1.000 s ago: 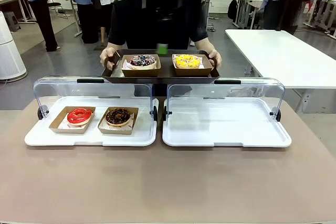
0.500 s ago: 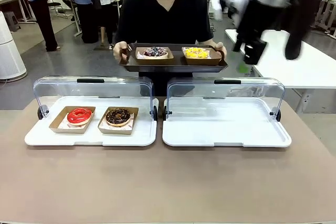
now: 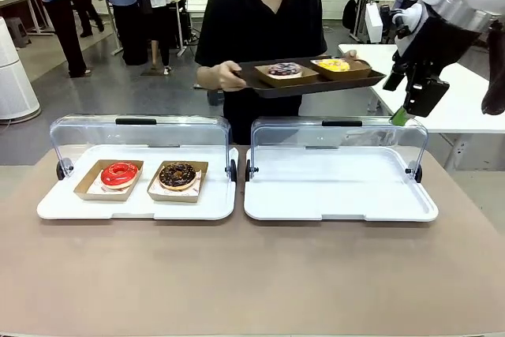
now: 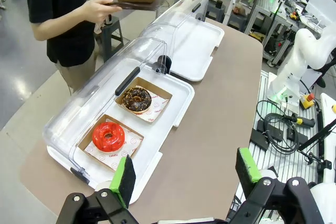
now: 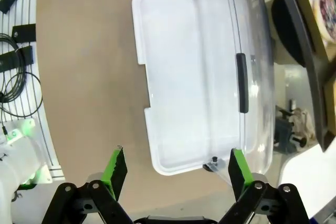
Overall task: Provide the desired donut to the person.
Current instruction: Place the picked Paper togo box onto the Handle tray extended by the person.
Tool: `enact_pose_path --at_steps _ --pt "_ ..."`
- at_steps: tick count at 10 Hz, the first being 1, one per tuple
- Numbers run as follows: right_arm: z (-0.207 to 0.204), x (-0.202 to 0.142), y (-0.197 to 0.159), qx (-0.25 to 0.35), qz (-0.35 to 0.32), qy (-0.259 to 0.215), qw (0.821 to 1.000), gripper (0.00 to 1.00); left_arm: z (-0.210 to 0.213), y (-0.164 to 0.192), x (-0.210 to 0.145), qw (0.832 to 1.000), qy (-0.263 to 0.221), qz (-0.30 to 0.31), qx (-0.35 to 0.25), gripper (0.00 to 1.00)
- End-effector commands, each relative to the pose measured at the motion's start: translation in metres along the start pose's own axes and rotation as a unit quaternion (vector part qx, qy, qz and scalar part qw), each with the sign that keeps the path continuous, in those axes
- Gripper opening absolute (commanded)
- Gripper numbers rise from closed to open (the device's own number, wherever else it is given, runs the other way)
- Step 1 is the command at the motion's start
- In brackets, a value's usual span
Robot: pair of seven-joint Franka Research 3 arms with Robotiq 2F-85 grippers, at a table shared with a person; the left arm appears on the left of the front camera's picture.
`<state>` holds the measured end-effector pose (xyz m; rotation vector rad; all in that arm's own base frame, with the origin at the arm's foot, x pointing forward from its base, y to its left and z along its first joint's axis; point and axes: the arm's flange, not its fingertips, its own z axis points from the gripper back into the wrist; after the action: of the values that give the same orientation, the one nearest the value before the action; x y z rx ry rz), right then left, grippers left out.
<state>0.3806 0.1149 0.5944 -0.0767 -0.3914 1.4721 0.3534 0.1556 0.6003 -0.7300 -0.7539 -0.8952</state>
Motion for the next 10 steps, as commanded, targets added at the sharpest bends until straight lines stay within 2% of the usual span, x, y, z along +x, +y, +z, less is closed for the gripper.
enact_pose_path --at_steps 1,10 --pt "0.0007 -0.0008 -0.0002 -0.001 0.0 0.001 1.0 1.0 0.0018 -0.0006 -0.0013 1.0 0.001 -0.005 -0.003 1.0" --pt "0.0007 -0.0008 -0.0002 -0.001 0.0 0.001 1.0 1.0 0.0018 -0.0006 -0.0013 1.0 0.001 -0.005 -0.003 1.0"
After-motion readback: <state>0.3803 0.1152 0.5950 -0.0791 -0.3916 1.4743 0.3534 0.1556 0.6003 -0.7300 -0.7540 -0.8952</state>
